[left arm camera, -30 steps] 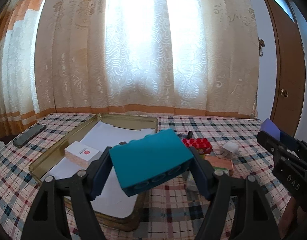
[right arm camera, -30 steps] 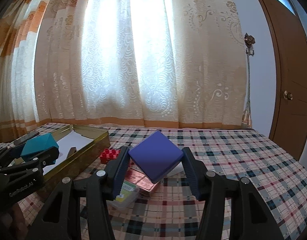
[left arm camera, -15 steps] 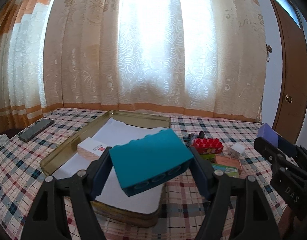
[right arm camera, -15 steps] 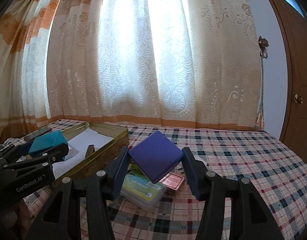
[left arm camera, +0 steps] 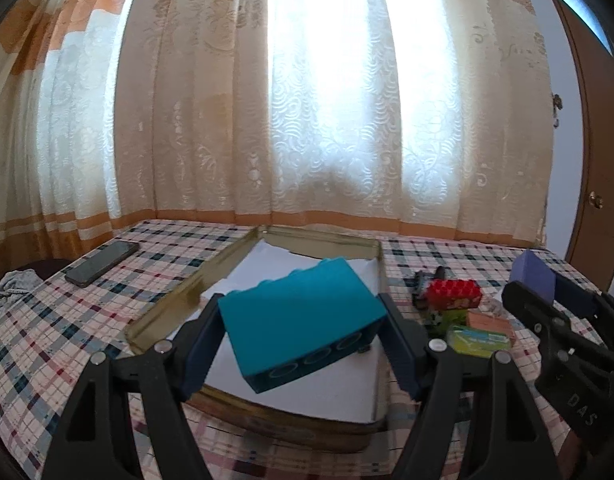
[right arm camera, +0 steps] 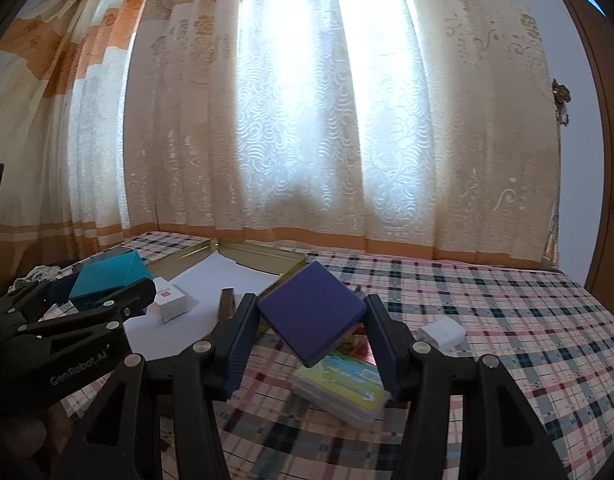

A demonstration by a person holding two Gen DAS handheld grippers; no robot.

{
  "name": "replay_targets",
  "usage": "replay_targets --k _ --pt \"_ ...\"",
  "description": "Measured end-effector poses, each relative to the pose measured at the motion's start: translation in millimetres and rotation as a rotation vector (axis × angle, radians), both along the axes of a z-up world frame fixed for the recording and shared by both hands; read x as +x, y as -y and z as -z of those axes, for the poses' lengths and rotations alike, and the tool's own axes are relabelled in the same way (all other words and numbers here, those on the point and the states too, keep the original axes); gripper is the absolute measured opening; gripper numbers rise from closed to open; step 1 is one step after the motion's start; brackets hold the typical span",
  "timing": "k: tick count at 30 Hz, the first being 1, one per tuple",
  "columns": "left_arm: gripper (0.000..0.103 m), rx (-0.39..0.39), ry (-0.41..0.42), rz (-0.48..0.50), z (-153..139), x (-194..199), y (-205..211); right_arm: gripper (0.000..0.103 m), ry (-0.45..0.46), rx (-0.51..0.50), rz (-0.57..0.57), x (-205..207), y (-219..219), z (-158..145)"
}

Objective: Organize rigid objects
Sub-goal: 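Lower the teal brick into the tray with the left tool while the right tool drops the purple cube in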

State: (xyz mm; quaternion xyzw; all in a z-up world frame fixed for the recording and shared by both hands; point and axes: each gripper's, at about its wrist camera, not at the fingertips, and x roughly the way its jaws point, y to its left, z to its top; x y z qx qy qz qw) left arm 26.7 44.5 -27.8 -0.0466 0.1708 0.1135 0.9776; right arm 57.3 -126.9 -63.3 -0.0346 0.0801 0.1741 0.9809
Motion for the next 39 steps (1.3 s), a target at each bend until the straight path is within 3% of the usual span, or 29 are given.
replay_targets --k 10,29,39 --pt "0.074 -0.049 -0.022 -0.025 2 -1 -24 0.056 -0.014 -0.018 -0.044 3 -20 1" --pt "0.074 -0.046 -0.045 -0.084 5 -7 -49 0.056 -0.006 -0.079 -0.128 0 -59 2" --pt "0.074 -0.037 -0.097 -0.090 8 3 -58 0.056 -0.020 -0.100 -0.160 7 -75 2"
